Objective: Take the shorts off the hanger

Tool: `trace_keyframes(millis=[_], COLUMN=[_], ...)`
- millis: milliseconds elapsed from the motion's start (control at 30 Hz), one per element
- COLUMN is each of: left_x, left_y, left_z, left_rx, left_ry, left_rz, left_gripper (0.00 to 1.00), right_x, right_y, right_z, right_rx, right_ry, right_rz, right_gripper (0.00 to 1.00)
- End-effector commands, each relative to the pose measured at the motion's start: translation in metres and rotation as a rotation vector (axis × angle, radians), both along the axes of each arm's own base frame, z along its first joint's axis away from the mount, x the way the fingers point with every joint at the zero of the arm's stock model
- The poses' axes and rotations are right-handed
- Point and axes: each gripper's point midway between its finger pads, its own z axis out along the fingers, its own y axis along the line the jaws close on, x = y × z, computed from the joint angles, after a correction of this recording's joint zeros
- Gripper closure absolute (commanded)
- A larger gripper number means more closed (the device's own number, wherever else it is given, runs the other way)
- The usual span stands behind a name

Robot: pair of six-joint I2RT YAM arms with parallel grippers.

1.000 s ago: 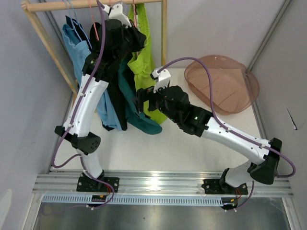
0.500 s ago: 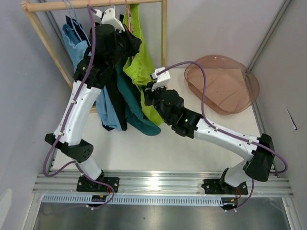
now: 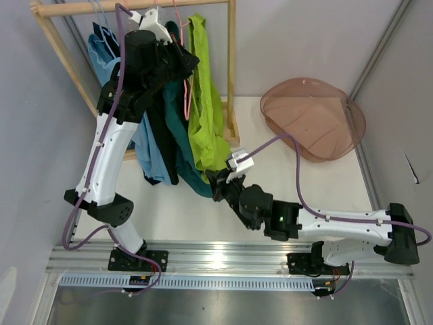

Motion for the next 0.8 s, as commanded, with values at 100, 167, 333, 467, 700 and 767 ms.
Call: trace_keyframes(millis=[100,167,333,467,700,767], left_x=[0.005,-0.006,-0.056,-0.110,-0.203,-0.219], left_y=[0.039,0.029,-0.003,-0.015,-0.012,-0.005], left_z=[0.096,0.087,0.040,-0.012,-0.020,-0.013], left_rx=[-0.121,-0.120,-0.139,-0.077,-0.067,-0.076], left_ry=[-0.307,-0.262,-0.032,0.150,0.174,0.146], left_rz=[0.091,0.019,-0.221,-0.325,-0.485,-0.504], left_gripper=[1.00,1.00,1.00,1.00,1.00,1.00], right_x=[-0.037,-0.019,0.071,0.152,0.216,0.223], right_y=[-0.018,-0.024,-0.048,-0.092,-0.190,-0.232], right_z=[-0.043,-0.033,0.031,0.098,0.233,0.278], right_rx=[-0.025,-0.035,0.031,0.067,0.137,0.180], right_ry=[0.108,0.068,-0.015,-0.108,-0.317,-0.394], right_rz=[-0.034,-0.081,-0.185,-0.299,-0.517,-0.609], right_gripper=[1.00,1.00,1.00,1.00,1.00,1.00])
